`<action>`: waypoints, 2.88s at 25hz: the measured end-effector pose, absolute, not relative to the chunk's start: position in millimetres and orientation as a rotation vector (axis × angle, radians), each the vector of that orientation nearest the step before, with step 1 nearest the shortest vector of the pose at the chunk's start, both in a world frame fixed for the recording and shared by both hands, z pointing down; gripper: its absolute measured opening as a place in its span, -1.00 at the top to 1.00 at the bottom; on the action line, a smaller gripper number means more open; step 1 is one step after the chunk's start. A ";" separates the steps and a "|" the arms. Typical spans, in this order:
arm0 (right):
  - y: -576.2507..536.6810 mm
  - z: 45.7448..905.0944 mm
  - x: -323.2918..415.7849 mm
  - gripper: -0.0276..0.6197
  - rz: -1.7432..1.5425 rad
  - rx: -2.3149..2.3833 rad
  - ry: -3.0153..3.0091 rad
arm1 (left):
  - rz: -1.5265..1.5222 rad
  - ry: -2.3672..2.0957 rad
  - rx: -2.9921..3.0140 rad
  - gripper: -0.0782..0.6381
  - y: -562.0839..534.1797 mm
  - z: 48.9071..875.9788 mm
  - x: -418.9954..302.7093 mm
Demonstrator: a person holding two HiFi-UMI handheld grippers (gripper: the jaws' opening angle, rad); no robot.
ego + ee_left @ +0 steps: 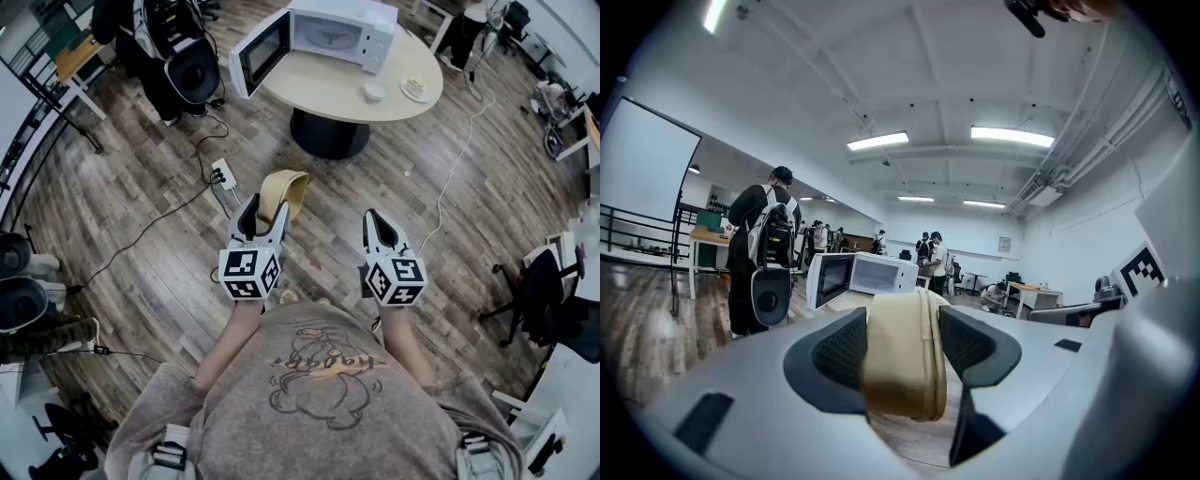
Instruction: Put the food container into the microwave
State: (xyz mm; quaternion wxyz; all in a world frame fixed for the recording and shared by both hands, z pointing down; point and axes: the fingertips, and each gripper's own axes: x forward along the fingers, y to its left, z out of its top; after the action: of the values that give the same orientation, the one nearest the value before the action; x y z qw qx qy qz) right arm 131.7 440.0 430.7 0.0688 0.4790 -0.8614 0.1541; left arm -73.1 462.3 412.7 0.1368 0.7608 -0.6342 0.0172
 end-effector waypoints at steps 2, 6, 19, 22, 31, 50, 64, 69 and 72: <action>439.7 431.6 130.0 0.95 0.459 1.445 -2.590 | 0.048 -1.832 2.205 0.07 461.5 413.7 -74.3; 439.6 429.4 125.8 0.96 0.481 1.454 -2.618 | 0.051 -1.823 2.210 0.07 459.3 414.6 -76.0; 443.8 442.7 100.4 0.95 0.516 1.459 -2.582 | 0.059 -1.746 2.268 0.07 445.8 419.7 -96.9; 439.4 444.3 96.4 0.95 0.531 1.474 -2.576 | 0.067 -1.733 2.279 0.07 440.6 421.6 -99.7; 410.4 453.5 82.9 0.95 0.571 1.468 -2.570 | 0.090 -1.715 2.291 0.07 410.1 428.4 -104.9; 249.4 461.3 81.3 0.95 0.615 1.427 -2.591 | 0.123 -1.737 2.278 0.07 253.0 429.5 -105.8; 117.2 452.1 104.9 0.95 0.501 1.384 -2.610 | 0.093 -1.832 2.226 0.07 133.9 422.4 -94.9; 80.9 444.1 120.2 0.95 0.431 1.423 -2.592 | 0.092 -1.845 2.226 0.07 109.2 416.6 -100.5; 60.0 443.2 130.2 0.95 0.420 1.458 -2.570 | 0.090 -1.842 2.235 0.07 92.7 414.7 -102.6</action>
State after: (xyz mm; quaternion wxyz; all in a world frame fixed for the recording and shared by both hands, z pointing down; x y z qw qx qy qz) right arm 130.2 60.0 443.2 0.0785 0.4870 -0.8585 0.1403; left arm -102.6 92.7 414.7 0.1215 0.7656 -0.6310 0.0307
